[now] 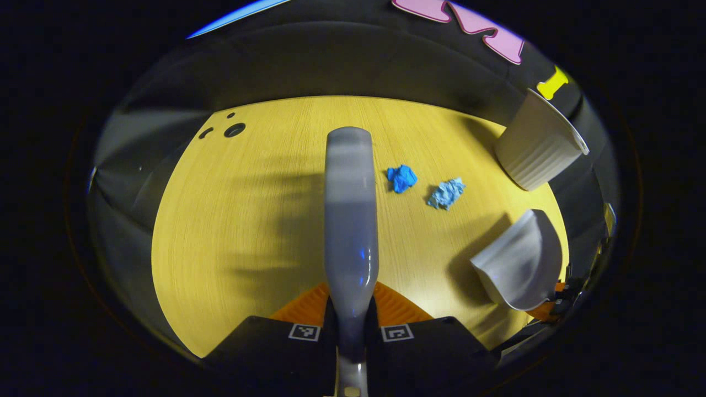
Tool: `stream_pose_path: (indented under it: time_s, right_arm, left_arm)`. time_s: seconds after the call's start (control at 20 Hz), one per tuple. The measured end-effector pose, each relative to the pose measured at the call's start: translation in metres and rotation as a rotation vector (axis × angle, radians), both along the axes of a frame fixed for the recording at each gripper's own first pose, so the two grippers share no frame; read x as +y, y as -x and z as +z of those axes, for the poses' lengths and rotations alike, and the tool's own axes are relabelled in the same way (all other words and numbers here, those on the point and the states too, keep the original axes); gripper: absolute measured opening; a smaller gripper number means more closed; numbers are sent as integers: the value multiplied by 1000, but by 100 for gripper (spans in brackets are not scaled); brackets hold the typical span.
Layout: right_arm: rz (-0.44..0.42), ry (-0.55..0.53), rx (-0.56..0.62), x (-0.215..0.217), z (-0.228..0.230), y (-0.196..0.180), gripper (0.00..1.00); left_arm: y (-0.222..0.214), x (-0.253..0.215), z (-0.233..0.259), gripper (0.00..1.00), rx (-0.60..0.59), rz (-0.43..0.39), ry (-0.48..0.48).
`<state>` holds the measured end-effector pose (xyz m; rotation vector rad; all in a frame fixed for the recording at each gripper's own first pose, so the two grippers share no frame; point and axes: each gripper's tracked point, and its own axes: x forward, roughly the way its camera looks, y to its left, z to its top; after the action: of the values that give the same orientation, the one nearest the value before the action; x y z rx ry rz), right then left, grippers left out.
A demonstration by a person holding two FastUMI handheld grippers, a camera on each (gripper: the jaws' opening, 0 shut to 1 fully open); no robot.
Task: Pick up the small broom and dustpan from the desktop, sweep the trash into the dustpan with the broom, and then empty the trash into the garbage bin.
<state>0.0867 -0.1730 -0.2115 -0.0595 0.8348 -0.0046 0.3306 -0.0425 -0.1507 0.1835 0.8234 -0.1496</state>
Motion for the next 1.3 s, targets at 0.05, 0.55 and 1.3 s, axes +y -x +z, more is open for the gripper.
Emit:
stream_pose_path:
  time_s: [0.05, 0.55, 1.3]
  right_arm:
    - [-7, -14, 7, -7, 2, 6, 36]
    - [18, -31, 61, -38, -7, 6, 36]
    - [122, -26, 113, -28, -25, 5, 36]
  left_arm:
    - [-14, 0, -3, 26, 8, -17, -45]
    - [-104, -11, -16, 26, 42, -323, -489]
    - [-40, -123, -49, 27, 186, -854, -559]
